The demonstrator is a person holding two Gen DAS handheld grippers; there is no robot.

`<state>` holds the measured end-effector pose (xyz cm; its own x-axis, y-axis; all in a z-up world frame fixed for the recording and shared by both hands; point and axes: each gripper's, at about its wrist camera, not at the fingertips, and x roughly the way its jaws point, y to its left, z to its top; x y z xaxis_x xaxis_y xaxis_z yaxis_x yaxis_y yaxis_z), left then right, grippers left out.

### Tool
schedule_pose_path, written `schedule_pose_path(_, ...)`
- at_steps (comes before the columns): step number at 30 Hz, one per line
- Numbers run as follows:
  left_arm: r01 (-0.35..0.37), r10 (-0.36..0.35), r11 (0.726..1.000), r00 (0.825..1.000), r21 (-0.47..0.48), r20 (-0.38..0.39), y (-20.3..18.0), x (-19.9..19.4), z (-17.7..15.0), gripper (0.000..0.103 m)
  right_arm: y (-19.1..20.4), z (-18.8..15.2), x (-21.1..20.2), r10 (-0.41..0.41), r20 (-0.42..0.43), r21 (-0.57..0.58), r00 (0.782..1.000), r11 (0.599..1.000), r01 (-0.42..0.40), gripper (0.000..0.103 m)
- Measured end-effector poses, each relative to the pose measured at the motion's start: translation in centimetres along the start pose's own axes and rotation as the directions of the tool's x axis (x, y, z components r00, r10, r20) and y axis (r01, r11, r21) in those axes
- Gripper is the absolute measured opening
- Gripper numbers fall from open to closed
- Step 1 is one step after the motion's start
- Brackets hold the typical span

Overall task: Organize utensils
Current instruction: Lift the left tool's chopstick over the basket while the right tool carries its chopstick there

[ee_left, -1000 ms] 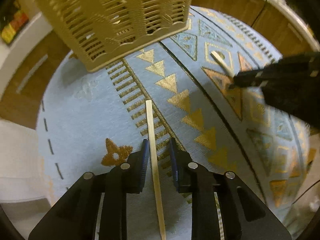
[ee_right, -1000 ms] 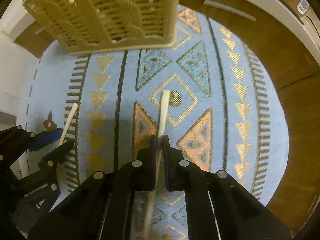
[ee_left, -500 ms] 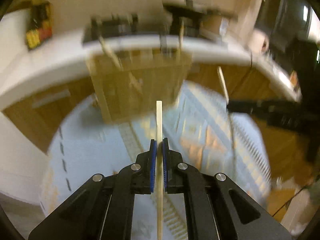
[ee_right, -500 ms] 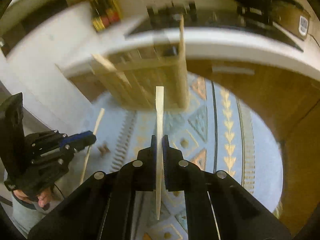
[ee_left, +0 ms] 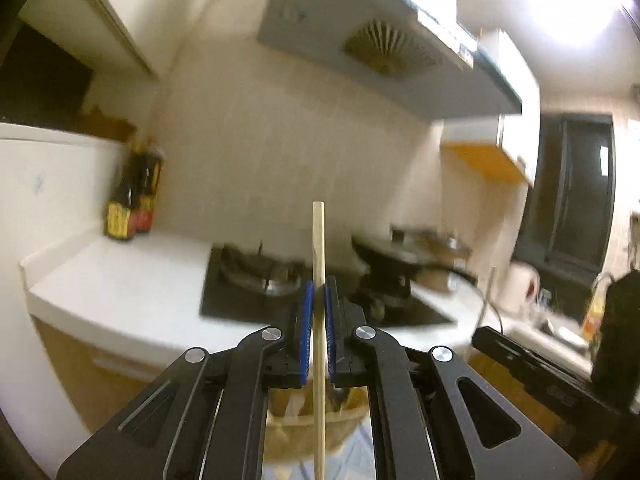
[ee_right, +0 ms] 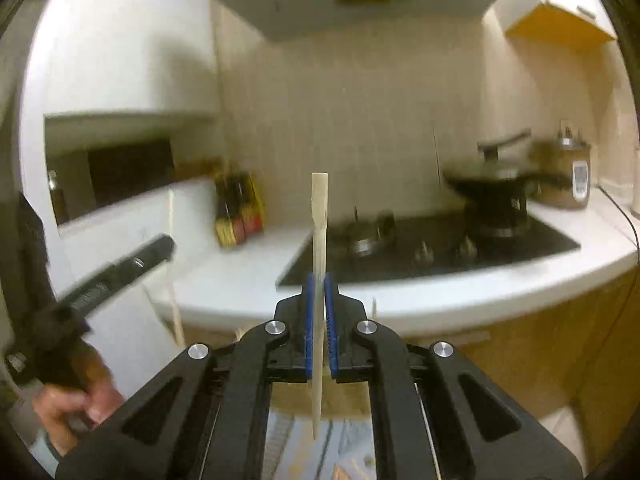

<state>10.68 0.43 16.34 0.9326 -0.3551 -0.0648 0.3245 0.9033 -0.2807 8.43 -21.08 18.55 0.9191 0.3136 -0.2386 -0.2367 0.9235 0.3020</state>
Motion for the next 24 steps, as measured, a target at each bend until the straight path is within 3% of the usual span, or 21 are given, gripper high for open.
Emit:
schedule_pose_path(5, -0.051, 0.051, 0.999, 0.994, -0.009, 0.100, 0.1, 3.0, -0.8, 0.004, -1.4, 0.3, 0.8, -0.020, 0.159, 0.028, 0.987, 0.999, 0.016, 0.004)
schedule_pose_path(10, -0.096, 0.101, 0.995, 0.981, -0.040, 0.164, 0.5, 4.4, -1.6, 0.004, -1.6, 0.0, 2.9, -0.069, 0.221, -0.007, 0.973, 0.997, 0.072, 0.004)
schedule_pose_path(16, -0.105, 0.118, 0.992, 0.973, -0.074, 0.197, 1.9, 5.9, -2.5, 0.004, -2.5, -2.2, 6.3, -0.067, 0.193, -0.009, 0.979, 0.997, 0.070, 0.004)
schedule_pose_path(24, -0.130, 0.129, 0.992, 0.975, -0.004, 0.182, 1.6, 8.3, -4.8, 0.004, -2.8, -4.3, 9.7, -0.086, 0.150, -0.051, 0.985, 0.994, 0.094, 0.004)
